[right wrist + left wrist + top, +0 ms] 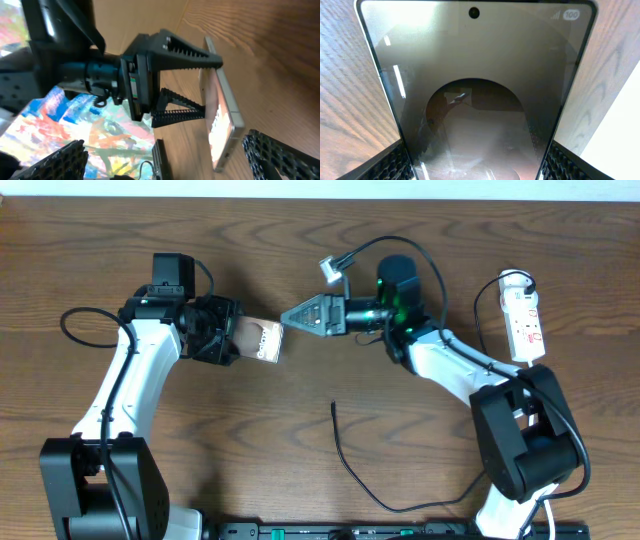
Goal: Plug charger to phone and switch on socket
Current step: 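Reach the right gripper to the phone and grasp its edge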
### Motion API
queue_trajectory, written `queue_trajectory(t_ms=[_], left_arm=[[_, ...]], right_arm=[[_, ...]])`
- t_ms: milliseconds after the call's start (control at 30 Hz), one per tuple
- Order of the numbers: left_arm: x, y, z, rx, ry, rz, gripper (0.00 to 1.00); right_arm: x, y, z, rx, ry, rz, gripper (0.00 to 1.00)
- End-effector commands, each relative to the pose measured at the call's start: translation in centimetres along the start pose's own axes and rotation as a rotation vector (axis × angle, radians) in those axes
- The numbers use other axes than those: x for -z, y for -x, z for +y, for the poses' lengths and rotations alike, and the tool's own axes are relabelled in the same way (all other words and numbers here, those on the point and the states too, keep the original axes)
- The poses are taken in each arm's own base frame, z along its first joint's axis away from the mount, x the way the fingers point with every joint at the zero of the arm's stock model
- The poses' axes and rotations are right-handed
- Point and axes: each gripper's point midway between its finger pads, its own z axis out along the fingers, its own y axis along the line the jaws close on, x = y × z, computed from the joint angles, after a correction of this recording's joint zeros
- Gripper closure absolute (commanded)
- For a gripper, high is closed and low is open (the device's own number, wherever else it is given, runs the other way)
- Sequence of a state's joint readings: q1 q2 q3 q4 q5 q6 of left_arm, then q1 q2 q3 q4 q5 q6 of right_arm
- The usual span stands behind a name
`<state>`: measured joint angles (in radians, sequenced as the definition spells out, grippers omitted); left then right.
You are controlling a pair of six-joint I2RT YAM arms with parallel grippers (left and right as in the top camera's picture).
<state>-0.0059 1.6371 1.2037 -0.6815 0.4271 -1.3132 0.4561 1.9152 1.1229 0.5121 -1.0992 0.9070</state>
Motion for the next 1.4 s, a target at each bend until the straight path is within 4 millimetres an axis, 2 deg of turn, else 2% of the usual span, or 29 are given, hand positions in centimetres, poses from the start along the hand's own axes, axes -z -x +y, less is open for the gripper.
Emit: queue_trajectory(t_ms=[0, 467, 633, 833, 933, 1100, 1300, 1367], left_arm=[[0.2, -1.1, -0.7, 0.025, -0.03, 0.057, 0.93], [0.2, -1.0, -0.8, 0.029, -0.032, 0.062, 0.93], [0.8, -1.9, -1.7, 0.036, -0.083, 0.157, 0.93], [0.9, -2.6, -1.8, 0.037, -0.089, 0.198, 0.93], [0.8, -2.8, -1.6, 0.116, -0.072, 0.204, 0.93], [0.6, -3.4, -1.6, 0.235, -0.051, 0.213, 0.92], [0.3, -4.4, -1.6, 0.251, -0.037, 0.221, 0.93], [0.2, -4.8, -1.6, 0.244, -0.032, 0.226, 0.92]], right_arm=[[-1.2, 0.3, -0.5, -0.005, -0.061, -0.046, 0.01], [-0.9, 0.4, -0.7, 0.076, -0.066, -0.042, 0.01], [-0.6, 0.5, -1.1, 0.082, -0.078, -0.045, 0.01], [-0.7, 0.4, -1.0, 0.086, -0.079, -0.043, 0.01], [-1.1, 0.3, -1.2, 0.079, -0.095, -0.049, 0.02], [-2.2, -0.2, -2.7, 0.038, -0.186, -0.078, 0.04], [-3.6, -0.8, -2.6, 0.048, -0.215, -0.085, 0.05], [-3.8, -1.0, -2.7, 0.047, -0.226, -0.086, 0.13]])
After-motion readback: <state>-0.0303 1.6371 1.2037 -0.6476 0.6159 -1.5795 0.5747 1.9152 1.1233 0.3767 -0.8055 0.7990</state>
